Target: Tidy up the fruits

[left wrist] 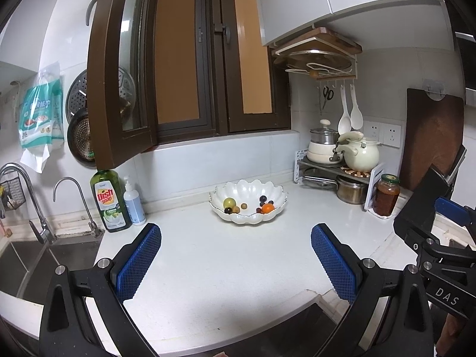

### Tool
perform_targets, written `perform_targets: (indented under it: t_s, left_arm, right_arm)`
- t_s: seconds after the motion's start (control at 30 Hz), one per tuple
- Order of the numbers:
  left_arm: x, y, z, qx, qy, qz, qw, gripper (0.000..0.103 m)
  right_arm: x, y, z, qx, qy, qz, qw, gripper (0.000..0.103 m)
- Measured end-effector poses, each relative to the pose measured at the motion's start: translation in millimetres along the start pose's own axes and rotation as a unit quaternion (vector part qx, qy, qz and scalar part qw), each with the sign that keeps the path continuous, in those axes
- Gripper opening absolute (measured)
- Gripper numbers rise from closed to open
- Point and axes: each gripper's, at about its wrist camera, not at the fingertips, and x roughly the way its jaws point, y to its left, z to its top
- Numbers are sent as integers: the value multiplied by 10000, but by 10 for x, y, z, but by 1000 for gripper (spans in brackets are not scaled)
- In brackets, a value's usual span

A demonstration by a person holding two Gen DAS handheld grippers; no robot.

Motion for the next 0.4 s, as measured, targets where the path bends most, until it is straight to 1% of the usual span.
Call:
perform_targets:
  t_s: [0.4]
  left_arm:
    - [7, -6, 8, -31, 19, -68, 10000, 103]
  right_arm:
    - [-12, 15, 0, -13, 18, -95, 10000, 84]
